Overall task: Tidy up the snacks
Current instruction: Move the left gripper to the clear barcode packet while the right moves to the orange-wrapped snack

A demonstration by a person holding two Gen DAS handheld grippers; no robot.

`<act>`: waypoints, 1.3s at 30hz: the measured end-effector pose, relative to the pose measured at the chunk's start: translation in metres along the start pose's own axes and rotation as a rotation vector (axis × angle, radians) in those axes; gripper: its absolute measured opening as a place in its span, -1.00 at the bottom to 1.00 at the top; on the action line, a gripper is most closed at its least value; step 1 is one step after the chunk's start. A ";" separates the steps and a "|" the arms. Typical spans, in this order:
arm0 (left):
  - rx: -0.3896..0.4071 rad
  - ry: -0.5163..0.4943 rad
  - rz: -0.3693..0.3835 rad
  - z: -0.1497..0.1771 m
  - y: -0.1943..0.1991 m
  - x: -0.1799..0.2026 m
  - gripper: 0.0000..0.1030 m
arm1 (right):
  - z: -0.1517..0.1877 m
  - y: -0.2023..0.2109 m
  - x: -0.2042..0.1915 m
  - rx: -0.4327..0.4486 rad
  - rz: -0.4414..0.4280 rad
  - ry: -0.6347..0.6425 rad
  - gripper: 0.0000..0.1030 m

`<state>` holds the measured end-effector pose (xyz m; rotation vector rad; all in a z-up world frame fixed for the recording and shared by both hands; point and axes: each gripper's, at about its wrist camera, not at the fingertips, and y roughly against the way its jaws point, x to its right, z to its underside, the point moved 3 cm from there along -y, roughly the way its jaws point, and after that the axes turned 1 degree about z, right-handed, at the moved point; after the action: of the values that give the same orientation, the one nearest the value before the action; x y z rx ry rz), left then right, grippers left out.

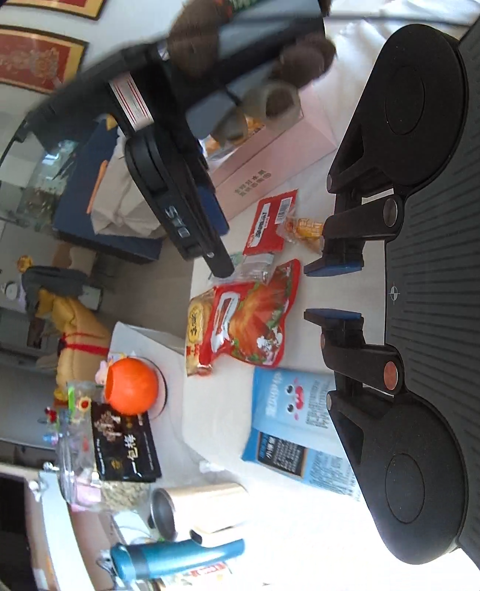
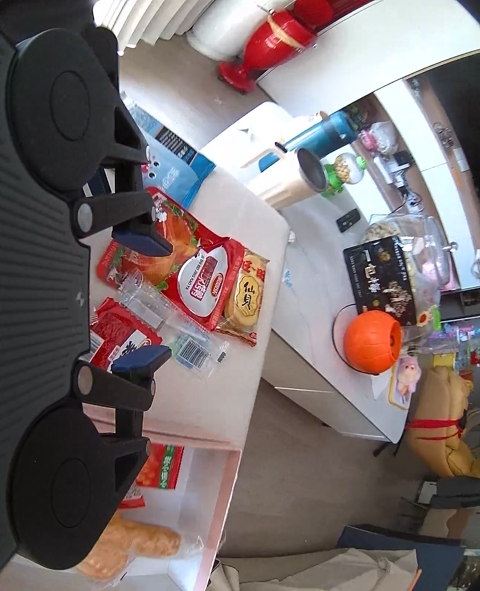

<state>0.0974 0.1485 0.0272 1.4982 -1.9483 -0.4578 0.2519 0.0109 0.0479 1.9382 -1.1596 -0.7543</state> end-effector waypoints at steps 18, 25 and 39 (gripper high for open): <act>-0.008 0.185 0.024 0.039 0.027 -0.017 -0.59 | 0.110 0.025 -0.021 -0.084 -0.137 0.017 -0.31; -0.022 0.146 0.037 0.040 0.022 0.006 -0.59 | 0.147 0.089 0.003 0.072 -0.133 0.057 0.19; -0.123 0.064 -0.087 0.027 -0.029 0.054 -0.50 | 0.194 0.067 0.003 0.160 0.036 0.097 -0.05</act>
<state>0.0924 0.0861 0.0034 1.5045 -1.7785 -0.5505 0.0706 -0.0701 -0.0046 2.0558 -1.2234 -0.5564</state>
